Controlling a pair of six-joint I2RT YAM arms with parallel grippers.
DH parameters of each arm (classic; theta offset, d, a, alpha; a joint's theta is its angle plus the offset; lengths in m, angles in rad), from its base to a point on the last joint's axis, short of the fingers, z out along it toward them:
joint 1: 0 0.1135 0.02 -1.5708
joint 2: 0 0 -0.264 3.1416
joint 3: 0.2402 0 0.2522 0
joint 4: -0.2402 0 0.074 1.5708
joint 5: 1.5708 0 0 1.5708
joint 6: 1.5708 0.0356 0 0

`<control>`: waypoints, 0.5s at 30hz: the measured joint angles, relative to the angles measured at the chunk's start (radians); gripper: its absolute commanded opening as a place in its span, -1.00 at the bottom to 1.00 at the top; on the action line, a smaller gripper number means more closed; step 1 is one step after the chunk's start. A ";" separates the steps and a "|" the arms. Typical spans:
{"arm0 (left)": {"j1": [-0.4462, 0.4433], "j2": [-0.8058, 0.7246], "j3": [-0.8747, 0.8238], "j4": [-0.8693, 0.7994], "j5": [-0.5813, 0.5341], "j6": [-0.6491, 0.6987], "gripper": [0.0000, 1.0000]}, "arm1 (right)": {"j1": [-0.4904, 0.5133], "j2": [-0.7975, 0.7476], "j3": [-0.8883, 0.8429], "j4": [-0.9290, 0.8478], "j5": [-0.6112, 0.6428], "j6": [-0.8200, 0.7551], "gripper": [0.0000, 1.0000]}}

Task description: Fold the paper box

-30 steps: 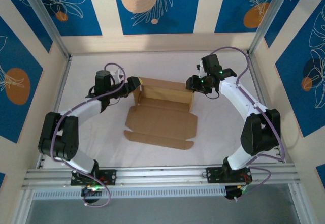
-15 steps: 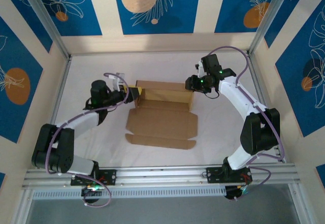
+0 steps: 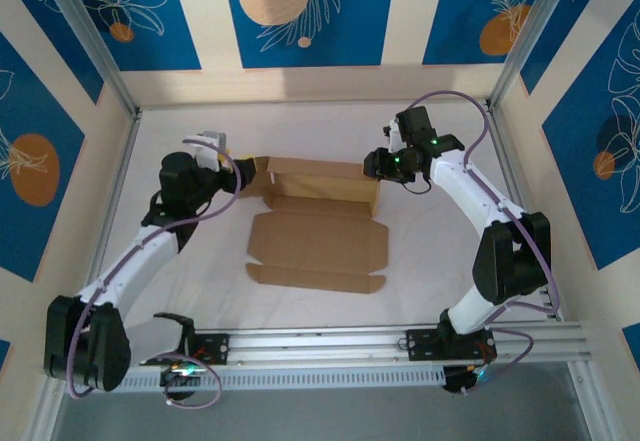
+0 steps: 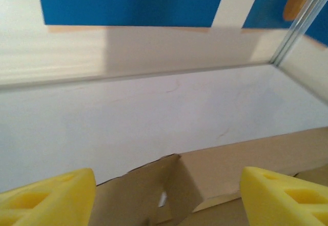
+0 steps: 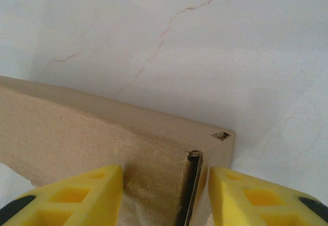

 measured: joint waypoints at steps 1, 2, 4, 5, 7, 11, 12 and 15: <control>0.000 -0.002 0.000 -0.019 -0.023 0.036 0.58 | 0.000 0.000 0.000 0.000 -0.001 0.000 -0.02; 0.000 0.001 0.000 -0.037 -0.051 0.077 0.62 | 0.000 0.000 0.000 0.000 -0.003 -0.001 -0.02; 0.000 0.017 -0.004 -0.050 -0.108 0.155 0.69 | 0.000 0.000 0.000 0.000 -0.003 -0.001 -0.02; 0.000 0.031 -0.005 -0.050 -0.136 0.196 0.70 | 0.001 0.000 0.000 0.000 -0.003 -0.001 -0.02; 0.002 0.075 -0.002 -0.039 -0.172 0.269 0.70 | 0.001 0.000 0.000 -0.001 -0.003 -0.003 -0.02; 0.038 0.190 0.016 0.002 -0.141 0.362 0.70 | 0.001 0.000 0.002 -0.003 -0.003 -0.005 -0.02; 0.057 0.204 0.016 0.014 -0.113 0.365 0.69 | 0.002 0.000 0.002 -0.004 -0.003 -0.007 -0.01; 0.140 0.241 0.016 0.091 -0.004 0.358 0.69 | 0.003 0.000 0.002 -0.007 -0.003 -0.010 -0.02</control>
